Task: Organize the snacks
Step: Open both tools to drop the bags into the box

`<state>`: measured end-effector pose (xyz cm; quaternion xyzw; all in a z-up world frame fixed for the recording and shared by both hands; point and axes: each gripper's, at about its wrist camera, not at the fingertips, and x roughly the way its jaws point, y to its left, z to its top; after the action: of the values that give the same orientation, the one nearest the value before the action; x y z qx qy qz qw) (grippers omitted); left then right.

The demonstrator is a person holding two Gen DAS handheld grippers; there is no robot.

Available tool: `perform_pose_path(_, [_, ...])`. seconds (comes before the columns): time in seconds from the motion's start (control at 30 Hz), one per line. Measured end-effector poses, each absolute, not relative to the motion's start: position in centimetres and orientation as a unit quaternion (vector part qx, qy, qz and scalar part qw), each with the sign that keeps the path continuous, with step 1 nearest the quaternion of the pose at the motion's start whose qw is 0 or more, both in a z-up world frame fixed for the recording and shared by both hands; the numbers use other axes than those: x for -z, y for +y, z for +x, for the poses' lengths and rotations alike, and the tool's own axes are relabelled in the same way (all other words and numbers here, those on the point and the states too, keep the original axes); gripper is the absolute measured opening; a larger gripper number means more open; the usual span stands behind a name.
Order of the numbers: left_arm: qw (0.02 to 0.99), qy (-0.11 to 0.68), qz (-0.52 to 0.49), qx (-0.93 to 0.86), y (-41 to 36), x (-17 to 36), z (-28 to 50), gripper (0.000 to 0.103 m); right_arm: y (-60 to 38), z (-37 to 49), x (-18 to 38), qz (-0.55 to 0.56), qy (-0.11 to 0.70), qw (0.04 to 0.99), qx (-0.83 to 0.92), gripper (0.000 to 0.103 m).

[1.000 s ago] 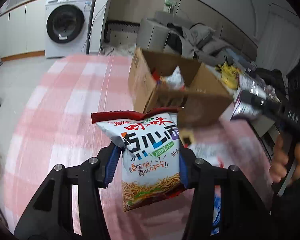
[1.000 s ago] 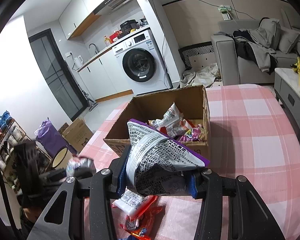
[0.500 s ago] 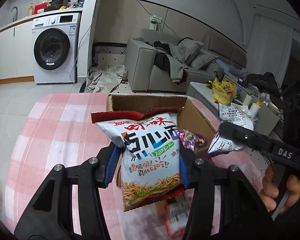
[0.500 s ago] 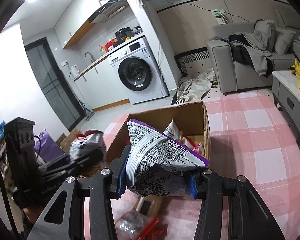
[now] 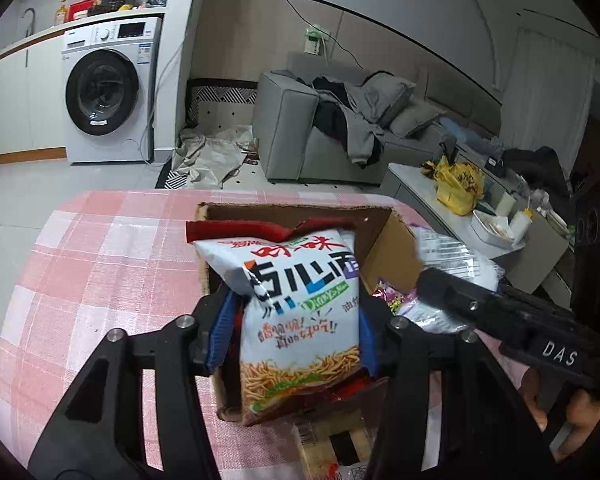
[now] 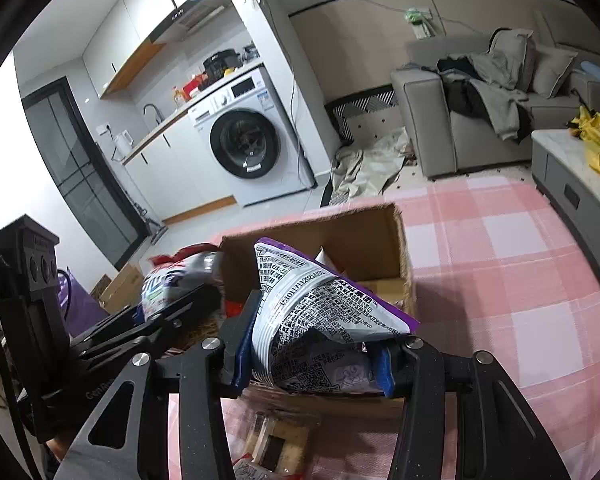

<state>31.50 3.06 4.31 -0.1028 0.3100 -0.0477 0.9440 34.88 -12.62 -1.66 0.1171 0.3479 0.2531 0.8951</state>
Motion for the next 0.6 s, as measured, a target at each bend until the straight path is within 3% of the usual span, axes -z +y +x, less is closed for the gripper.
perform_pose_path(0.07, [0.945, 0.311, -0.093, 0.046, 2.7, -4.1, 31.6, 0.056, -12.6, 34.8, 1.5, 0.114, 0.344, 0.896, -0.255, 0.054])
perform_pose_path(0.17, [0.945, 0.312, -0.087, 0.040, 2.8, -4.1, 31.3, 0.083, -12.9, 34.1, 1.0, 0.101, 0.331, 0.904, -0.251, 0.068])
perform_pose_path(0.27, [0.948, 0.306, -0.078, 0.039, 2.4, -4.4, 30.2, 0.090, -13.8, 33.3, 0.5, 0.097, 0.320, 0.908, -0.252, 0.083])
perform_pose_path(0.3, [0.948, 0.307, -0.074, 0.036, 2.2, -4.5, 29.6, 0.100, -14.2, 33.2, 0.4, 0.100, 0.321, 0.907, -0.253, 0.089])
perform_pose_path(0.43, [0.951, 0.302, -0.061, 0.026, 2.1, -4.9, 26.3, 0.102, -15.2, 32.1, 0.6, 0.098, 0.337, 0.903, -0.250, 0.100])
perform_pose_path(0.6, [0.950, 0.306, -0.062, 0.013, 2.8, -4.7, 22.7, 0.102, -16.5, 29.9, 0.7, 0.094, 0.331, 0.905, -0.251, 0.103])
